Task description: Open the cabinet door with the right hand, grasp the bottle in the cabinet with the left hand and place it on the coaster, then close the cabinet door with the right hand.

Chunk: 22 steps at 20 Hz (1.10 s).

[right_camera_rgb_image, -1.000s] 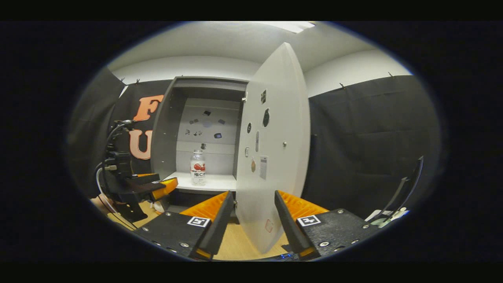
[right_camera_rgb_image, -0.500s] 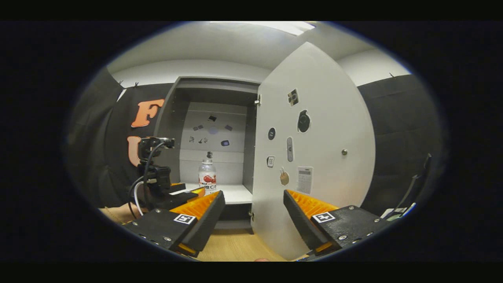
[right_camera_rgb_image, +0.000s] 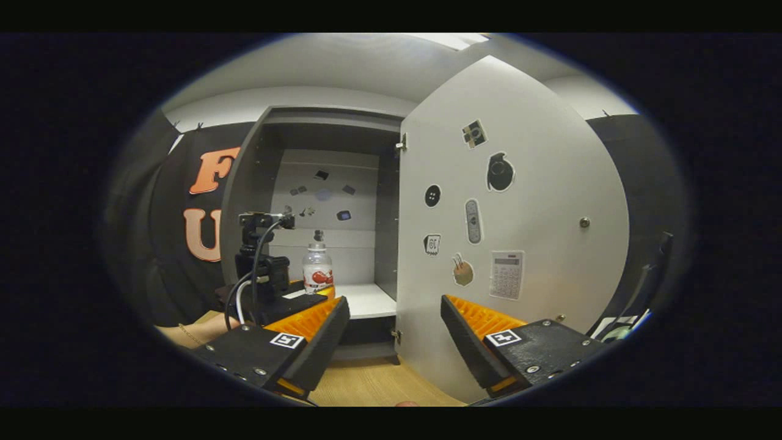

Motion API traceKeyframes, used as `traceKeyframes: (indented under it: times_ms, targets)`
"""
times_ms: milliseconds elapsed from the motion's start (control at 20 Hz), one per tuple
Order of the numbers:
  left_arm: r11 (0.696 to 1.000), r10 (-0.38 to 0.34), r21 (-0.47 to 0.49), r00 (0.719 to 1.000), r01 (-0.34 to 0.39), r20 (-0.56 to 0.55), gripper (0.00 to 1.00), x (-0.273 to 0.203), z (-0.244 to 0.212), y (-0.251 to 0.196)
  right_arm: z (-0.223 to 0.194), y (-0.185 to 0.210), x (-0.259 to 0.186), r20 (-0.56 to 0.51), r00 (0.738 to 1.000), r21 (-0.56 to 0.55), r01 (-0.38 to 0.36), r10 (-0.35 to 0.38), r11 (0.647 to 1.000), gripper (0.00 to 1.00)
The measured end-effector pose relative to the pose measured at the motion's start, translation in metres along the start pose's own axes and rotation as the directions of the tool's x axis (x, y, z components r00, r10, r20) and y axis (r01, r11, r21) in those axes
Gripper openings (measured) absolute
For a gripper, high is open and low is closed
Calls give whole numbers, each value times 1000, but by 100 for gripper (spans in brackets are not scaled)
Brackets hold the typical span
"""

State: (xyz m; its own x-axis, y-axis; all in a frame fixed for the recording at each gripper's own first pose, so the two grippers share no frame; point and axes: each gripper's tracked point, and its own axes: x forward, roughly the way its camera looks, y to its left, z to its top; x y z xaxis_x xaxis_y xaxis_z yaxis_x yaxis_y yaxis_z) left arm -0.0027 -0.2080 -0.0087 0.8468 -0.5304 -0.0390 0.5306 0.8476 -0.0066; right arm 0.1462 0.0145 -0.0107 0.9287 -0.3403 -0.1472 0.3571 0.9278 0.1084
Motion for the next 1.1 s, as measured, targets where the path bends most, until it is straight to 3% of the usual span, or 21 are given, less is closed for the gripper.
traceKeyframes:
  times_ms: [550,700,1100]
  targets:
    - [1000,-9,-8,1000,9,-18,95,5,-4,-2,-11,3,9,-44,999,-8,0,0,1000,93]
    - [1000,3,-8,1000,-3,-15,86,5,-4,0,-12,1,8,-50,999,-10,-7,6,1000,93]
    - [999,38,-28,999,-37,16,84,-13,3,4,-10,-1,-6,-42,998,-16,-50,49,999,93]
